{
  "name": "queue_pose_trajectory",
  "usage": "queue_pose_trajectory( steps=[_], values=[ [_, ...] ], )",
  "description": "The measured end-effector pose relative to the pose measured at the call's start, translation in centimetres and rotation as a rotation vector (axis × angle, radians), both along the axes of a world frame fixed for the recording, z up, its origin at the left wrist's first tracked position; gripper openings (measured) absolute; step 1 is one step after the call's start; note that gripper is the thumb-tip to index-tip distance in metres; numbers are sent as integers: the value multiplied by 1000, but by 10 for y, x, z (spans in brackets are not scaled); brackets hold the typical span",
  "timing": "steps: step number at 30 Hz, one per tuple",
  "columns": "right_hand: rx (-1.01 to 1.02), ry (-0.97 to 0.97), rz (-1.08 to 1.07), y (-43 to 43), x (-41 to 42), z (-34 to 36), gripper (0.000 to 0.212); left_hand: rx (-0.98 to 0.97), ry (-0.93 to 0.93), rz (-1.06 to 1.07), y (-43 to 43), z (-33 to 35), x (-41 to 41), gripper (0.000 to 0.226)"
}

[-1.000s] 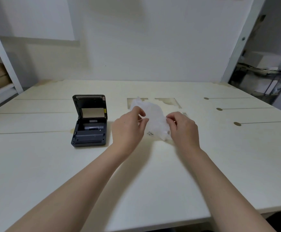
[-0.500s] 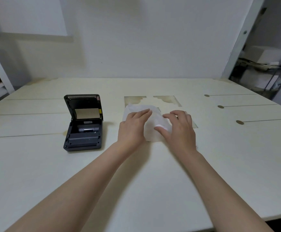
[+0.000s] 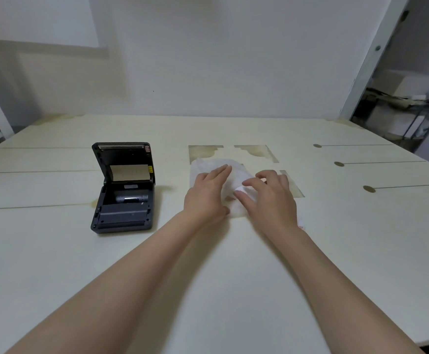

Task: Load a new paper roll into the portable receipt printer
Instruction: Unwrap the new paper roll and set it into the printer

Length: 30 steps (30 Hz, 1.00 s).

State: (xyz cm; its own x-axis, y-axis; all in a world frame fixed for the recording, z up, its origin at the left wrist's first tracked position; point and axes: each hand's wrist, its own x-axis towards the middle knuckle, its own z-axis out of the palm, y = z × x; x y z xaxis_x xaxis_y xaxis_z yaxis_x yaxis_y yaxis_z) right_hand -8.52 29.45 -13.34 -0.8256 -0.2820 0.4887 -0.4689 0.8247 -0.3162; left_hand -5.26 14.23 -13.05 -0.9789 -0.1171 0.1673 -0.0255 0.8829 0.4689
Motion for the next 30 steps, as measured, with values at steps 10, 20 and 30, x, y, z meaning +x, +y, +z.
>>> queue_pose_trajectory(
  steps=[10,20,30],
  values=[
    [398,-53,-144,-36,-21,15,26,1,-146,-68,-17,3,-17,112],
    [-94,-31,275,-10,-13,12,32,23,-170,-31,-27,1,-13,113],
    [-1252,-860,503,-2,25,54,22,93,-81,-51,-19,15,18,81]
  ],
)
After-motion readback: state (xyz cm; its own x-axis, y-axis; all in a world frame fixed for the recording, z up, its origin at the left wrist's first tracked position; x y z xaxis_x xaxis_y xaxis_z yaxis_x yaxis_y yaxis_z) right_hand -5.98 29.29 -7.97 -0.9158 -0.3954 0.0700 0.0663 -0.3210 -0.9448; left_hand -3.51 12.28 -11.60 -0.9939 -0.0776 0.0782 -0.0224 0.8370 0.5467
